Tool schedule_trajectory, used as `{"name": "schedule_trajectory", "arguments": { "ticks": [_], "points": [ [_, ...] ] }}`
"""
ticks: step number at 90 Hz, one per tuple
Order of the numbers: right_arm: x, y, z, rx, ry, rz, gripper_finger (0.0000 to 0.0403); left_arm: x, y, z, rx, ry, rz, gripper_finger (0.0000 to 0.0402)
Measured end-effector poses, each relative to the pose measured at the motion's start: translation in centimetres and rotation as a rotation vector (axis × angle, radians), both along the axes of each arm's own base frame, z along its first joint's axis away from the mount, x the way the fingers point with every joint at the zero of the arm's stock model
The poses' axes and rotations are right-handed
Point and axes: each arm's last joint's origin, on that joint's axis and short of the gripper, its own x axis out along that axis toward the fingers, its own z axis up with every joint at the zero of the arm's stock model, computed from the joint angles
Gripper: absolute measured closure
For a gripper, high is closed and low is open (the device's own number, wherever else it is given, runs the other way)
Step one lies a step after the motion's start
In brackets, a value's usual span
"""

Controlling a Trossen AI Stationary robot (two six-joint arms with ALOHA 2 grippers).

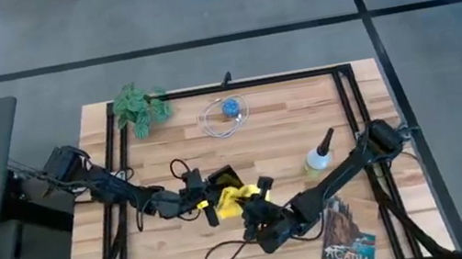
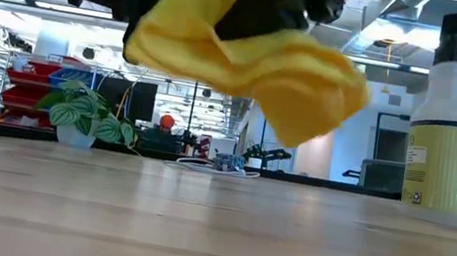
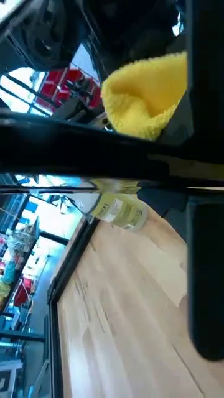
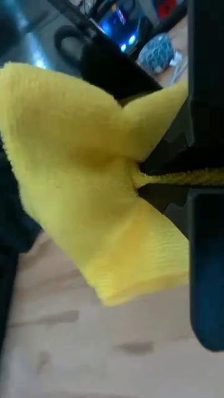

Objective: Apply microfiber cloth
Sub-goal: Wipe the front of the cellphone using a microfiber cloth

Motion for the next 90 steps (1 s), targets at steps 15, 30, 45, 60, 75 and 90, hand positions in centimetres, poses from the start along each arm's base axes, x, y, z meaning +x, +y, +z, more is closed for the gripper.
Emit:
{"name": "schedule_trajectory", "arguments": {
  "ticks": [15,30,45,60,75,90],
  "points": [
    [-1.9,0.1,0.1,-0.058,-0.028,-0.128,0.0403,0.0,-0.1,0.0,0.002,0.0,-0.001,0.0387],
    [-1.4,0.2,0.2,0.027,-0.073,-0.116,0.0403,0.0,-0.1,0.0,0.008,0.003,-0.008,0.0387],
    [1.1,0.5,-0.4,0.071,-0.087,0.028,0.0403,0.0,-0.2,0.0,0.008,0.001,-0.019,0.0386],
    [1.8,0.4,-0.5,0.008,-0.07,0.074,0.0403,-0.1,-0.2,0.0,0.008,0.001,-0.014,0.0387],
    [0.0,0.3,-0.6,-0.062,0.011,-0.009,0.0403,-0.1,-0.4,0.0,0.016,0.008,-0.011,0.0386],
    [-2.8,0.0,-0.6,-0.054,0.068,-0.115,0.0403,-0.2,-0.5,-0.1,0.029,0.017,-0.022,0.0386]
  ]
}}
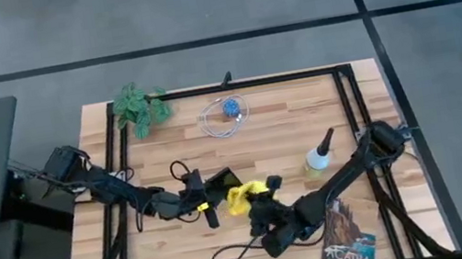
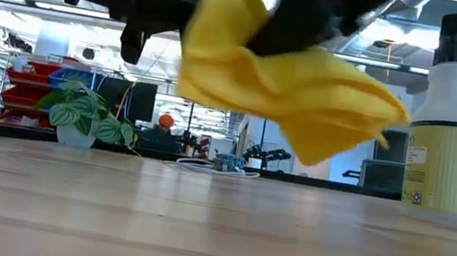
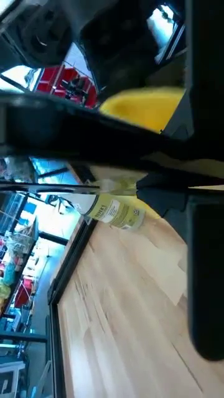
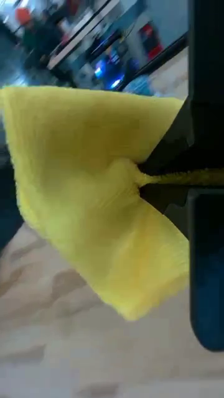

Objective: Apply microfiber cloth
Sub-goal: Wipe the front of the cellphone using a microfiber cloth

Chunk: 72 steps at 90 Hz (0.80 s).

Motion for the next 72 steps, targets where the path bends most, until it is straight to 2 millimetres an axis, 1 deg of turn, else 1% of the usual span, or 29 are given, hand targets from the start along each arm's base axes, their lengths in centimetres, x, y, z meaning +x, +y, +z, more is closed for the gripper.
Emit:
{"name": "schedule_trajectory", "arguments": {
  "ticks": [12,21,35,44,51,58,66,72],
  "points": [
    [-1.4,0.1,0.2,0.025,0.015,-0.033,0.0403,0.0,-0.1,-0.1,0.024,0.013,-0.021,0.0386],
    [-1.6,0.5,0.3,0.091,0.045,-0.007,0.0403,-0.1,0.0,0.0,0.052,0.032,-0.015,0.0386],
    [-1.3,0.2,-0.6,0.229,0.241,0.087,0.0403,-1.0,0.4,0.7,0.093,0.126,-0.006,0.0386],
    [-1.0,-0.2,-1.0,0.302,0.337,0.136,0.0403,-1.8,0.9,1.6,0.095,0.156,0.008,0.0386],
    [-0.6,-0.3,-1.0,0.344,0.342,0.167,0.0403,-2.3,1.2,2.2,0.098,0.17,0.008,0.0386],
    [0.0,-0.3,-1.2,0.365,0.334,0.233,0.0403,-2.7,1.3,2.6,0.106,0.18,0.009,0.0386],
    [0.5,-0.4,-2.1,0.408,0.292,0.31,0.0403,-3.0,1.5,3.0,0.106,0.178,0.01,0.0386],
    [0.6,-0.6,-2.9,0.451,0.279,0.339,0.0402,-3.1,1.5,3.0,0.113,0.191,0.011,0.0386]
  ]
}}
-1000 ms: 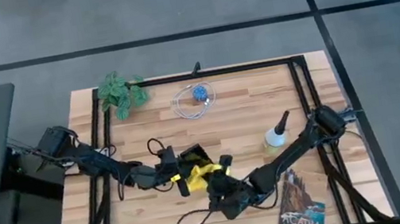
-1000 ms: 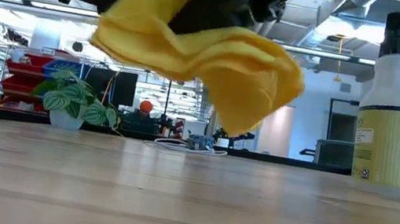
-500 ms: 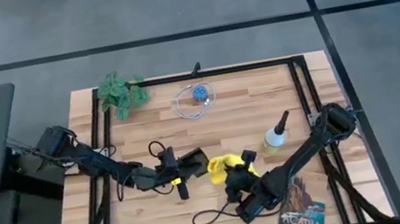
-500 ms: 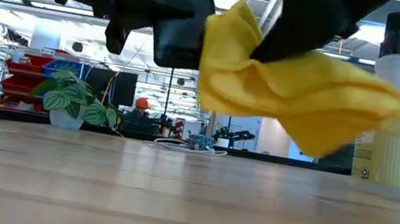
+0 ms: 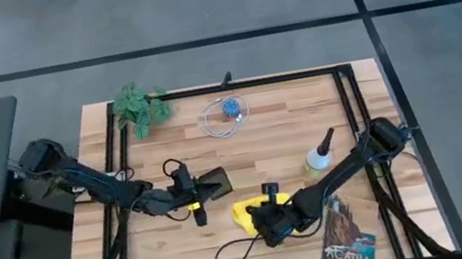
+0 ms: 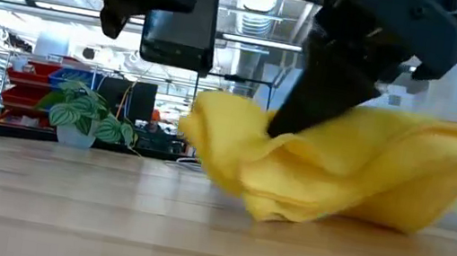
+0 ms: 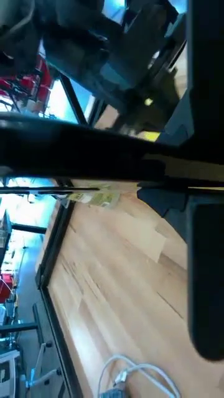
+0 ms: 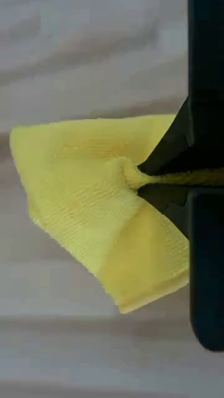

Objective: Apply microfiber cloth
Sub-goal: Wipe the front of the cellphone using a microfiber cloth

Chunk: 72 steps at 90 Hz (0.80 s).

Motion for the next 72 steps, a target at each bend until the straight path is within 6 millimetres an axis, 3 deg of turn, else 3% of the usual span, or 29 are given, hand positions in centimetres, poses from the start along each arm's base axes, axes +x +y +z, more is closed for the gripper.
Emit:
{"name": "schedule_trajectory", "arguments": {
  "ticks": [16,32,40,54,64,72],
  "points": [
    [-0.8,-1.3,-1.7,0.007,0.063,-0.057,0.0379,-0.1,-0.1,-0.1,0.008,0.012,-0.005,0.0386],
    [-1.1,-2.6,-1.0,-0.002,0.105,-0.106,0.0308,-0.1,-0.1,-0.2,0.014,0.021,-0.007,0.0386],
    [-1.5,-2.8,1.0,-0.01,0.069,-0.059,0.0265,-0.1,-0.2,-0.3,0.008,0.03,-0.039,0.0386],
    [-2.7,-2.7,6.5,-0.045,-0.062,0.107,0.0203,-0.1,-0.6,-0.3,-0.002,0.044,-0.155,0.0386],
    [-3.4,-2.9,10.2,-0.155,-0.183,0.304,0.0182,0.0,-0.8,-0.3,-0.018,0.059,-0.266,0.0386],
    [-3.5,-2.9,11.8,-0.323,-0.234,0.537,0.0176,0.1,-0.9,-0.4,-0.066,0.076,-0.378,0.0386]
  ]
}}
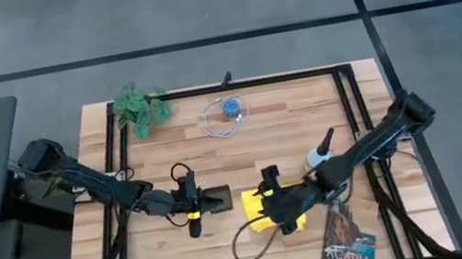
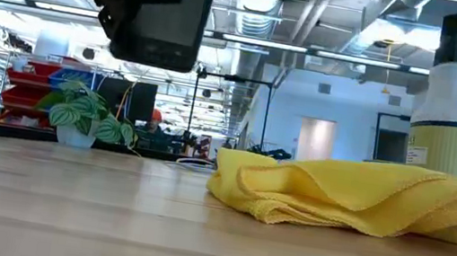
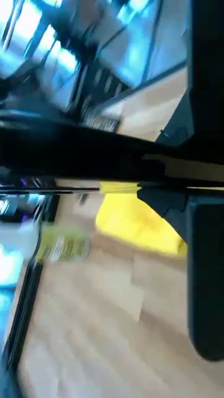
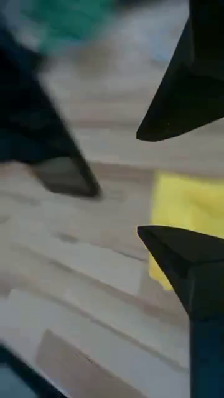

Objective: Apply microfiber cloth
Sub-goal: Wipe the front of the cellphone using a microfiber cloth

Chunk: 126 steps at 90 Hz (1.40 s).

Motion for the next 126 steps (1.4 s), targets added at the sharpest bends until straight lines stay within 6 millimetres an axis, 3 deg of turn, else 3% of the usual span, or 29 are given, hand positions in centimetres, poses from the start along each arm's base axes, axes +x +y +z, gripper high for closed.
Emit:
{"name": "schedule_trajectory", "arguments": {
  "ticks": [10,20,50,69,84,95,114,126],
  "points": [
    [0.4,0.7,0.7,-0.303,-0.088,0.239,0.0174,0.3,0.4,0.0,-0.129,0.04,-0.098,0.0386],
    [1.5,1.0,0.5,-0.569,-0.152,0.337,0.0174,0.4,0.7,0.0,-0.202,0.064,-0.13,0.0386],
    [4.7,1.5,-3.4,-1.265,-0.046,0.589,0.0174,0.5,1.1,-0.2,-0.233,0.083,-0.124,0.0386],
    [7.8,0.2,-3.6,-1.318,0.0,0.491,0.0174,0.5,1.2,-0.4,-0.24,0.11,-0.114,0.0386],
    [8.7,-0.3,-4.1,-1.348,0.027,0.496,0.0183,0.4,1.2,-0.6,-0.239,0.133,-0.104,0.0386],
    [8.7,-0.3,-4.2,-1.33,0.023,0.487,0.0222,0.4,1.2,-0.7,-0.239,0.139,-0.106,0.0386],
    [8.6,0.1,-4.1,-1.248,-0.005,0.448,0.0338,0.4,1.1,-0.5,-0.241,0.132,-0.143,0.0379],
    [8.2,0.4,-4.5,-1.177,0.019,0.406,0.0343,0.4,1.3,-0.8,-0.176,0.145,-0.147,0.0336]
  ]
}}
